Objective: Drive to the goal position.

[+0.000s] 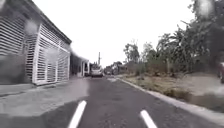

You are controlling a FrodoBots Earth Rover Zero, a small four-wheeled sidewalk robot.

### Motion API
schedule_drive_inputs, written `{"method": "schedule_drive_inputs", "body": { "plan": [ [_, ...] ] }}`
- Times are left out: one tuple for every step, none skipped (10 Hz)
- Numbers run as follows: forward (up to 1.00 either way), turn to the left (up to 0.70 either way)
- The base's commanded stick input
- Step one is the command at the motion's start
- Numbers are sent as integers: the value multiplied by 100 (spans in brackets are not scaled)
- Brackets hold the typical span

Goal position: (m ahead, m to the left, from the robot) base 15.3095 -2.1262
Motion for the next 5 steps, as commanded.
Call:
{"method": "schedule_drive_inputs", "body": {
  "plan": [
    [100,19],
    [100,12],
    [100,18],
    [100,21],
    [100,-40]
  ]
}}
